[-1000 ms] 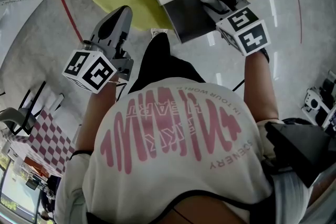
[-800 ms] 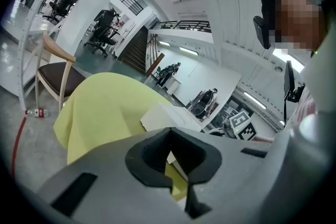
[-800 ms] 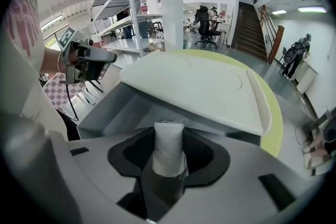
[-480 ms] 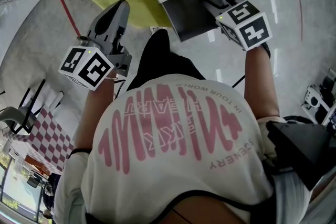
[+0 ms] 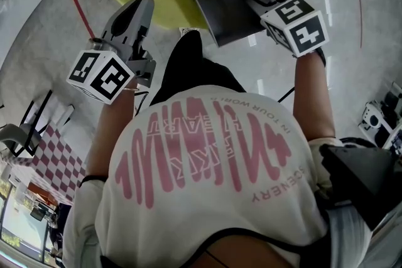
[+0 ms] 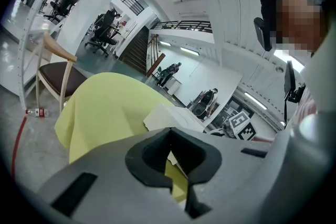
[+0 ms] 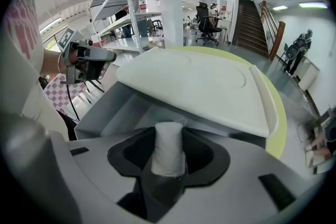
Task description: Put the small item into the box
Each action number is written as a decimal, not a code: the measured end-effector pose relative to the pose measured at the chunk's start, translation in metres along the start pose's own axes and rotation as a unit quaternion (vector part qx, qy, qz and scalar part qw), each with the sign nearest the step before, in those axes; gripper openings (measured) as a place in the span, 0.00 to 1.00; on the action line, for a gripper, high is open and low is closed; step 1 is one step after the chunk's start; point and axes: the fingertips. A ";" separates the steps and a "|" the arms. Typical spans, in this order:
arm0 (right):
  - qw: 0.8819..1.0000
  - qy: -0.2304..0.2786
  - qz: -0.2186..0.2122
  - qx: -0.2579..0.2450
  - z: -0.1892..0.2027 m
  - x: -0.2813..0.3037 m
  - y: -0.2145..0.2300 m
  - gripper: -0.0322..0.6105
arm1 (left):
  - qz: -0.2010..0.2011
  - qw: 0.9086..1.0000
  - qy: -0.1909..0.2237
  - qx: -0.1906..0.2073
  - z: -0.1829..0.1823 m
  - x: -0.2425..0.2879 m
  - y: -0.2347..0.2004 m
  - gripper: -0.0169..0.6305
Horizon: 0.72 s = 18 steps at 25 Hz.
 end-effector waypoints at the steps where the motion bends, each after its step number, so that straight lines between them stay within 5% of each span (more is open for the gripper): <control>1: 1.000 0.000 0.000 0.000 0.000 0.001 0.001 0.31 | -0.001 1.000 0.000 -0.001 0.001 0.000 -0.001 0.04; 18: 1.000 -0.002 -0.008 0.014 0.000 0.007 0.004 0.32 | 0.000 1.000 -0.005 -0.006 0.003 0.001 -0.004 0.04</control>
Point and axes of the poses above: the fingertips, and each gripper's own axes: x forward along the fingers, y to its right, z out of its underside, and after that the axes turned 7 degrees about y, right-handed
